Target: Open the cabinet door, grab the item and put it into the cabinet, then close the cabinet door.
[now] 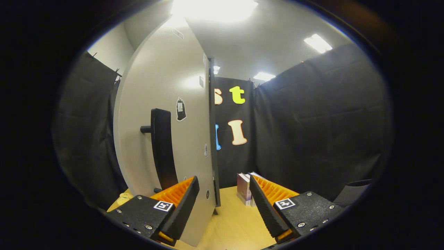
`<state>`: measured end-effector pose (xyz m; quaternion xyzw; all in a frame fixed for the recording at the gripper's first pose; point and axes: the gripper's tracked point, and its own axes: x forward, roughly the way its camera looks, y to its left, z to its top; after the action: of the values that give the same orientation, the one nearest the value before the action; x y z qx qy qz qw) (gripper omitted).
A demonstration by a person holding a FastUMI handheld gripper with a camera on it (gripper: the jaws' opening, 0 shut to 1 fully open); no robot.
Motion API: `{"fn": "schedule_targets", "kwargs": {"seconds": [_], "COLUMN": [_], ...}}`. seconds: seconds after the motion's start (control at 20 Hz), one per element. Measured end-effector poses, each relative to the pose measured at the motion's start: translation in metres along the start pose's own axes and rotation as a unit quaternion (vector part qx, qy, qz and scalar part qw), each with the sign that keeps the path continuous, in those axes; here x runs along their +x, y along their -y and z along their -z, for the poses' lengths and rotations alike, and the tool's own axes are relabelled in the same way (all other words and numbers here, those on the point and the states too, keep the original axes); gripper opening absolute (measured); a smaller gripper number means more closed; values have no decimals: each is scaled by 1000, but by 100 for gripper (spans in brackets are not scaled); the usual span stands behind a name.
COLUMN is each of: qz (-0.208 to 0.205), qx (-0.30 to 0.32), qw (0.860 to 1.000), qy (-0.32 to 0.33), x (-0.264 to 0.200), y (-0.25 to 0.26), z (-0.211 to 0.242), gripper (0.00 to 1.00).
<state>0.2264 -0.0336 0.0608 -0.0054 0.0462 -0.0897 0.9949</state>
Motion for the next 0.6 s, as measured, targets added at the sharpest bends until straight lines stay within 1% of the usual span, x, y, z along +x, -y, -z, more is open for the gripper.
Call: {"fn": "schedule_targets", "kwargs": {"seconds": [0.25,0.5,0.6], "qz": [-38,-76,-98], "qx": [-9,-1,2], "qw": [999,997,995], "qy": [10,1,-6], "x": [10,25,37], "y": [-43,-84,-105], "z": [2,12,16], "gripper": [91,92,92]}}
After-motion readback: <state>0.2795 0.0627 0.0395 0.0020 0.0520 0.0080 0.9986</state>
